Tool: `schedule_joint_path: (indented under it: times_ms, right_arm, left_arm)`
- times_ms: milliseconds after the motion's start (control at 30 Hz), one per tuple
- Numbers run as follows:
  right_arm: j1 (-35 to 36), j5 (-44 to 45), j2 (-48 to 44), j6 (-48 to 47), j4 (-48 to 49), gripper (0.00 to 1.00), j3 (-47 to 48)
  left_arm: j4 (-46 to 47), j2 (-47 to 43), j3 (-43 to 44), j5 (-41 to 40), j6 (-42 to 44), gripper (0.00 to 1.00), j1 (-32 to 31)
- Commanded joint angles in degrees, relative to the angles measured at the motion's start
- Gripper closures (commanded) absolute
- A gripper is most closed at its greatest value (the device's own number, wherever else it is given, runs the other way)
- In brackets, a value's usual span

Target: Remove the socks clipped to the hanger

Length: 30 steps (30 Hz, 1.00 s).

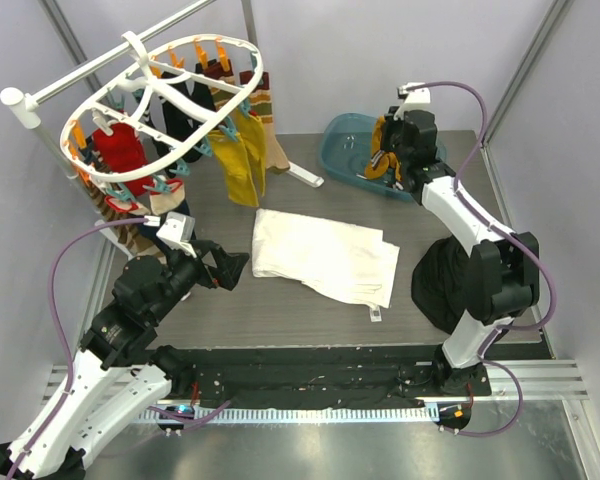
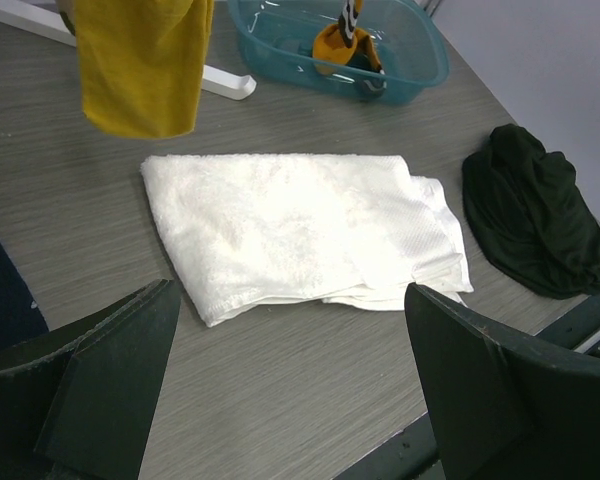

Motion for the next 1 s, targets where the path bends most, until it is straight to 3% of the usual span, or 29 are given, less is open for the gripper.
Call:
schedule_joint_path:
  times_ms: [0,367,600,833,967]
  right_arm:
    - [-1.14,1.77,1.12,2.05,5.9,0.82,-3.13]
    - [-3.69,10.03,7.89,3.28,-1.9,0.43,1.6]
    - [-3.69,10.04,4.29,5.13,-6.05,0.34,2.93]
    - [-3.26,-15.52,-4.14,12.66,5.88,0.35,-5.24]
    - [-0.02,-28.34,-8.71,16.21,24.29,0.35,-14.36]
  left_arm:
    - [0.69,-0.51,0.84,-0.95,1.13,0.0,0.09]
    - [0.69,-0.78,0.75,-1.04,1.05,0.0,0.09]
    - [0.78,-0.78,0.66,-1.04,1.05,0.0,0.09]
    - [1.05,-0.78,0.66,-1.3,1.31,0.0,0.01]
    - [0.87,-0.95,0.75,-1.3,1.22,0.0,0.09]
